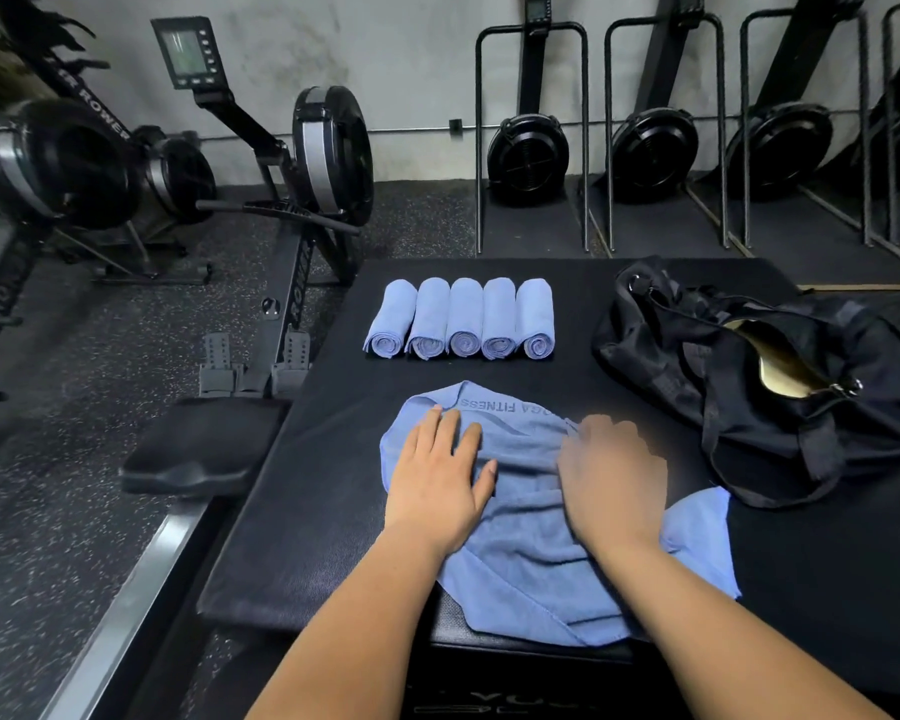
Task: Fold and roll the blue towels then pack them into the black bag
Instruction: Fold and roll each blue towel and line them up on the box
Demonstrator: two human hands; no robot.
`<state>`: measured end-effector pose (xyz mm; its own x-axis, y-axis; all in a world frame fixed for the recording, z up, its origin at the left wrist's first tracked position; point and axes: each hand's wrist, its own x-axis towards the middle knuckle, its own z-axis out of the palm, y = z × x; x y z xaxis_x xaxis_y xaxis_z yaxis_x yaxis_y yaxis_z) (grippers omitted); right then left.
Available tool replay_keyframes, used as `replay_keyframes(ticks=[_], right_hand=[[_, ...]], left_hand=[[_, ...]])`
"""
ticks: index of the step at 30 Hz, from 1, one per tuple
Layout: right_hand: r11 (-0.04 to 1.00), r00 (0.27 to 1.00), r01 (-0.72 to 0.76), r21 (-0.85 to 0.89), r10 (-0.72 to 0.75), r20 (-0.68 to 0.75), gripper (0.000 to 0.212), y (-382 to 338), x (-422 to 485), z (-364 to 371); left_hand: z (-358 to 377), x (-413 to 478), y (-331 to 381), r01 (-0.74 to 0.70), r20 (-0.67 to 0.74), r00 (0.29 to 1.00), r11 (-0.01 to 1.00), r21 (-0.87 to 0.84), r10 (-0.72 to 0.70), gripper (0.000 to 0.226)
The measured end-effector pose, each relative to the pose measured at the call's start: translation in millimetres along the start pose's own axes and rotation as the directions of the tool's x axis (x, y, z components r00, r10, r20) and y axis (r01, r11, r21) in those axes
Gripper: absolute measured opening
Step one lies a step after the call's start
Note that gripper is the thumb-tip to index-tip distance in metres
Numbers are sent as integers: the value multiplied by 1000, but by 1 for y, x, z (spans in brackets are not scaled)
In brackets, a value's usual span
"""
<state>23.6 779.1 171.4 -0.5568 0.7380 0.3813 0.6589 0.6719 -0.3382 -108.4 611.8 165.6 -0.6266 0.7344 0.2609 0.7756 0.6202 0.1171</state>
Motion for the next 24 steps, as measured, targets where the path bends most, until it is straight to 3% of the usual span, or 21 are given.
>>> replay_keyframes(ticks=[3, 5, 7, 9, 11, 13, 17, 19, 21, 22, 24], right_hand=[[991, 974, -134, -23, 136, 183, 49, -2, 24, -5], [993, 945, -109, -52, 120, 304, 38, -4, 41, -7], [992, 928, -107, 66, 76, 364, 15, -8, 57, -10], [932, 952, -118, 343, 7, 307, 8, -15, 72, -15], [849, 984, -124, 514, 38, 175, 14, -19, 83, -21], [863, 975, -213, 459, 156, 160, 22, -12, 90, -20], [892, 888, -412, 187, 347, 301, 38, 16, 87, -9], [938, 925, -329, 109, 297, 236, 38, 16, 80, -6], [992, 989, -97, 82, 87, 120, 34, 8, 71, -2], [995, 993, 34, 92, -44, 108, 32, 2, 66, 2], [967, 942, 244, 76, -255, 217, 36, -8, 55, 8]], left_hand=[[2, 3, -2, 7, 111, 994, 1000, -17, -5, 68], [2, 4, -3, 30, 144, 989, 999, -27, -26, 70], [1, 4, -4, 47, 147, 988, 998, -35, -42, 71], [1, 4, -4, 62, 141, 988, 997, -35, -57, 71], [2, 4, -4, 73, 139, 988, 997, -27, -68, 71], [3, 4, -4, 86, 140, 987, 996, -17, -82, 72], [4, 3, -4, 109, 158, 981, 994, 11, -109, 76], [4, 3, -4, 111, 159, 981, 994, 16, -112, 77], [4, 4, -4, 113, 161, 980, 993, 22, -115, 77], [3, 5, -4, 118, 164, 979, 993, 27, -121, 77], [2, 4, -2, 135, 166, 976, 990, 33, -139, 78]])
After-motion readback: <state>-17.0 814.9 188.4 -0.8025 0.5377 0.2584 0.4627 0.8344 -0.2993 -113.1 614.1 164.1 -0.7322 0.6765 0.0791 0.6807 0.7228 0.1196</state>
